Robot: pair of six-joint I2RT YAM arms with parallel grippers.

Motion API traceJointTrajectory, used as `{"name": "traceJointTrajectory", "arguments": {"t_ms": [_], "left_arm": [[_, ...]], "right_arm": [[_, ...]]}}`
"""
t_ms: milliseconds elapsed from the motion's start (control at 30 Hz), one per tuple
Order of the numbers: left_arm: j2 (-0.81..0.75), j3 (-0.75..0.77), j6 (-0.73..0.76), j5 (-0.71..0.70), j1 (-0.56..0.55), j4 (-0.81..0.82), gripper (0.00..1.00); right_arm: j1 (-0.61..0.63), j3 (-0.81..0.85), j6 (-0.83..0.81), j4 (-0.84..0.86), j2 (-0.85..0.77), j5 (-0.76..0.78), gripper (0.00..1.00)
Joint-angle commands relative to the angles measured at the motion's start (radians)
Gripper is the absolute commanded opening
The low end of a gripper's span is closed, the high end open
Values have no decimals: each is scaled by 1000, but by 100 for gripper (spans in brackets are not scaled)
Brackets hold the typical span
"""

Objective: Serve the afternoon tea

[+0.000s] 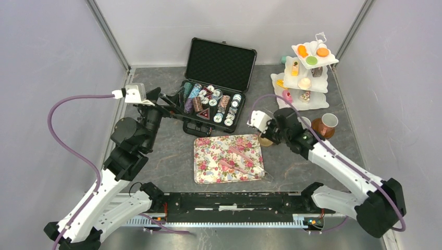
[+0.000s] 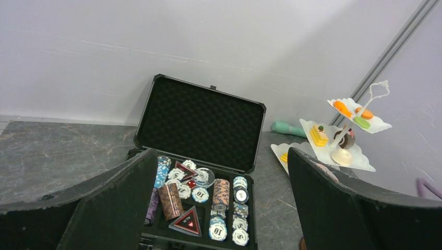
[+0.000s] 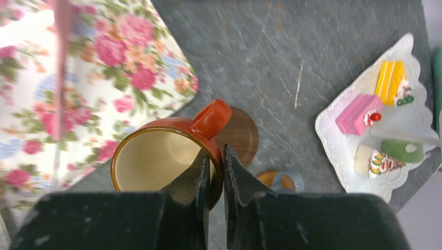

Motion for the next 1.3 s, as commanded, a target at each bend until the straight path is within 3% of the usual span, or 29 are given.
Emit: {"name": "traceJointTrajectory", "arguments": {"t_ms": [0,233,567,967,1267], "left_arm": [[0,8,5,10,5,50,100],[-19,8,36,-6,5,54,100],[3,18,31,-1,1,39,100],[-7,27,23,54,1,30,100],[4,28,31,48,1,27,100]], "right_arm": [[-159,48,-180,2,82,-185,0],[-391,164,-380,-133,309,-404,0],[-461,381,-549,-343,559,-541,0],[-460,336,-481,-220,615,-447,0],[-460,316,-439,-169,623,-417,11]]}}
